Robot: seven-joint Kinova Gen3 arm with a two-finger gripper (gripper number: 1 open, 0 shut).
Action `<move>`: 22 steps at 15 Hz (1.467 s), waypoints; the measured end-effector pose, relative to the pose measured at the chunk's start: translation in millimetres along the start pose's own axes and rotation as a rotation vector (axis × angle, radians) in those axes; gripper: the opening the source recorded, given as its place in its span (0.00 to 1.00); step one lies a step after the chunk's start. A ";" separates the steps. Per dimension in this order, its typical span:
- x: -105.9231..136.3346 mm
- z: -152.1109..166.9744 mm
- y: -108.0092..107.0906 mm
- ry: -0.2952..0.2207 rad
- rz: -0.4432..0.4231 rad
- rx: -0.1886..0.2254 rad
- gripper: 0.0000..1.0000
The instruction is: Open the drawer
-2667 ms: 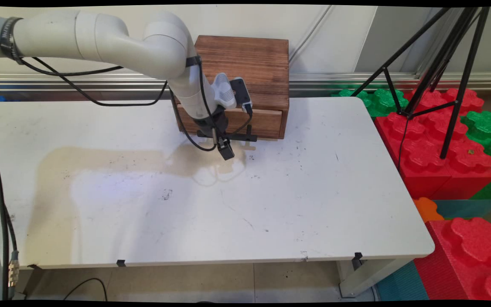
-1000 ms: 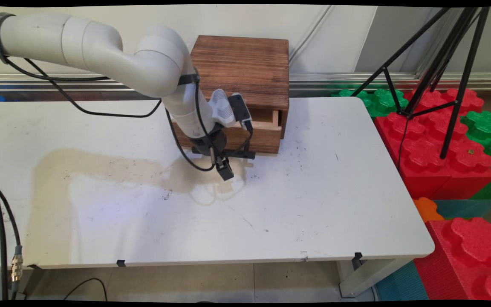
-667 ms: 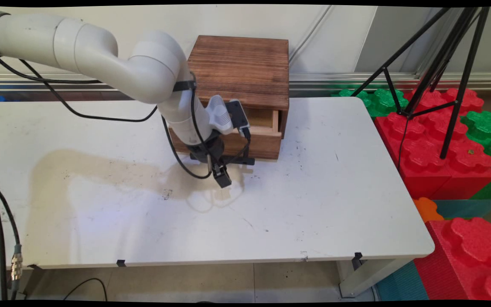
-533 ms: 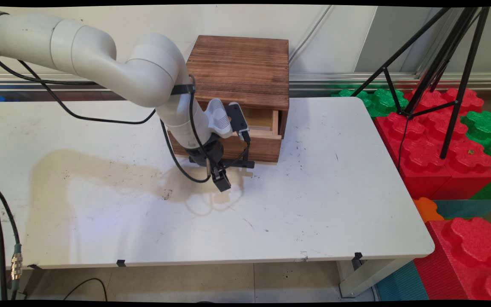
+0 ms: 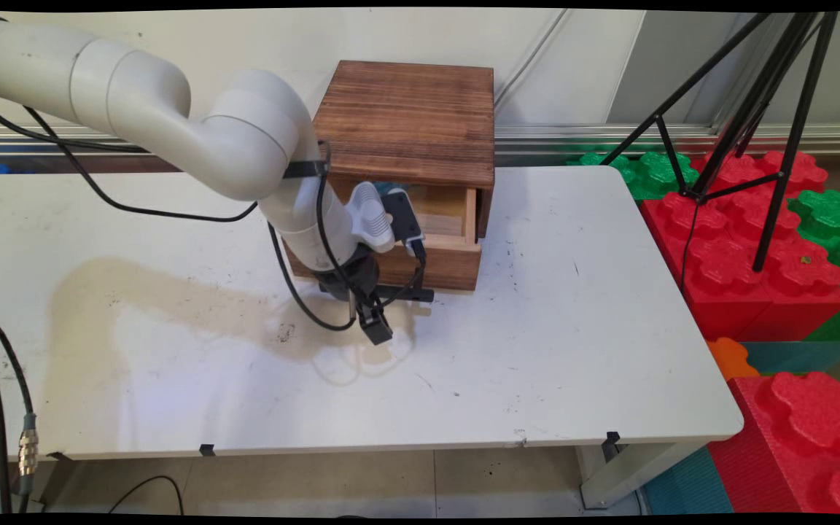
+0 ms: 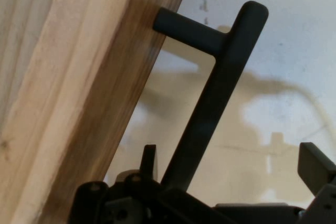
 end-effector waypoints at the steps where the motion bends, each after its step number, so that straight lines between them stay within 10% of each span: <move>1: -1.4 -0.7 3.1 -0.001 0.000 -0.003 1.00; 22: -30.8 -12.4 60.4 -0.020 0.001 -0.053 1.00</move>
